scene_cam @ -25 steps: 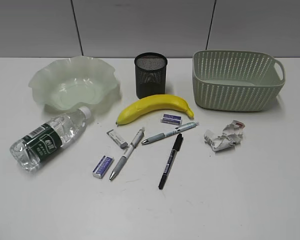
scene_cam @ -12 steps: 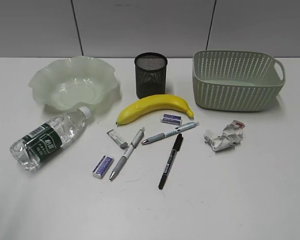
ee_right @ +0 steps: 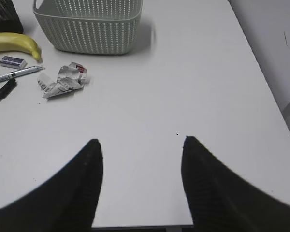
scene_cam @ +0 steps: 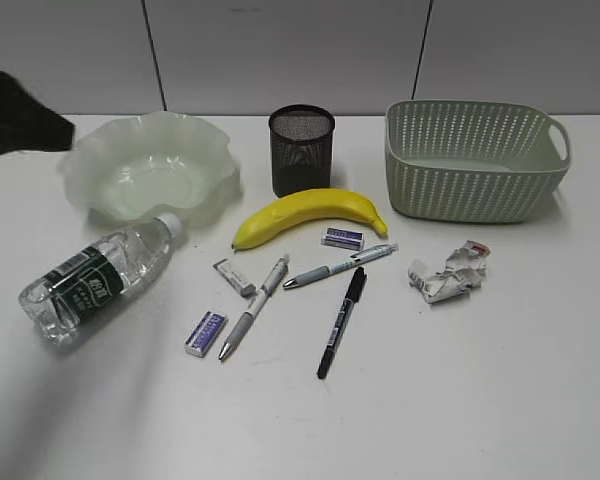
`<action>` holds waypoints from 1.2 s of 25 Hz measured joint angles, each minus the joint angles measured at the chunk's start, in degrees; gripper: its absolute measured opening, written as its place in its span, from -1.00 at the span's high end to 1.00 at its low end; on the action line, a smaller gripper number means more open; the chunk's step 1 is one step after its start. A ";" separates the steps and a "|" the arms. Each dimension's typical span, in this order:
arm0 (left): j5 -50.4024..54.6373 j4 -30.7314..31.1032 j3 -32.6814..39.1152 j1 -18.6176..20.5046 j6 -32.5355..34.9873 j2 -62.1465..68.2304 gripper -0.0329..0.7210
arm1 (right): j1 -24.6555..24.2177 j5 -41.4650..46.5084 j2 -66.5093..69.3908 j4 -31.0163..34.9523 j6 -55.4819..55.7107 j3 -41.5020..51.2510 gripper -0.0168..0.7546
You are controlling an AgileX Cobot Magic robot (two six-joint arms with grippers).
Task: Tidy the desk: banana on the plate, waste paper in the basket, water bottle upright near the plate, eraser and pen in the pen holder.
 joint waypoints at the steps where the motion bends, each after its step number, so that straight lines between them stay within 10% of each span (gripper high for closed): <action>1: 1.96 -0.05 -3.04 -1.25 1.63 3.79 0.18 | 0.00 0.00 0.00 0.00 0.00 0.00 -0.14; 8: 8.07 3.41 -22.78 -10.21 6.17 28.24 -0.29 | 0.00 0.00 0.00 0.00 0.00 0.00 -0.14; 16: 8.33 14.28 -40.92 -19.83 6.23 46.39 -0.37 | 0.00 0.00 0.00 -0.05 0.00 0.00 -0.14; 30: -0.26 22.43 -45.09 -21.89 1.61 59.13 -0.42 | 0.00 0.00 0.00 -0.05 0.00 0.00 -0.14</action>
